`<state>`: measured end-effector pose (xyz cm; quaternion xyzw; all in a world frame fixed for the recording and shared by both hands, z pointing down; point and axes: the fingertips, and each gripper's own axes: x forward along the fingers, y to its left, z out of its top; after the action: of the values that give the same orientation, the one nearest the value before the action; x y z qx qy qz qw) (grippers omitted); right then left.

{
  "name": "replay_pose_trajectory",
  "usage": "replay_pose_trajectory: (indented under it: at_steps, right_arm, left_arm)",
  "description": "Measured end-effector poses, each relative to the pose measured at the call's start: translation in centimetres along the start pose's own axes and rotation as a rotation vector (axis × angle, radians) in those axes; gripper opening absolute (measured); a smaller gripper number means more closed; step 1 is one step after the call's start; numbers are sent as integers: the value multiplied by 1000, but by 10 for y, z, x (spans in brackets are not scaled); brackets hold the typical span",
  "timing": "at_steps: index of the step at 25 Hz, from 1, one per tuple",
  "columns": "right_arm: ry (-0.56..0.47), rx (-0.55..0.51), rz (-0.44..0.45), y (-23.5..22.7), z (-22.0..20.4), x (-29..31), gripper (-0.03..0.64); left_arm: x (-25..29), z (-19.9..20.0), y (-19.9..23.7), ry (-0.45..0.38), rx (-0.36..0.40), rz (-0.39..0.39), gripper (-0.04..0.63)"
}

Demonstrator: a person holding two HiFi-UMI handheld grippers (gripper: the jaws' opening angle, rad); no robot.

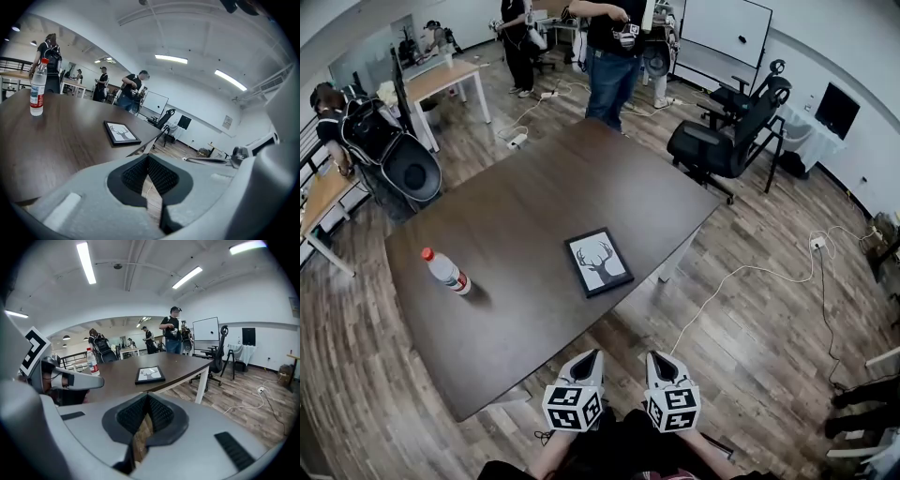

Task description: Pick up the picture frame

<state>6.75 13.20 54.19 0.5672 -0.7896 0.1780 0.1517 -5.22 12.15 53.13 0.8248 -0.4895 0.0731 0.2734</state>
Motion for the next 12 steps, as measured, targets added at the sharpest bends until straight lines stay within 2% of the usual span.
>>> replay_pose_trajectory:
  at_steps: [8,12]
  right_arm:
    - [-14,-19,-10,30,6,17,5]
    - [-11,3,-12,32,6,20,5]
  left_arm:
    - [6,12,20,20,31,-56,10]
    - [8,14,18,22,71,-77,10]
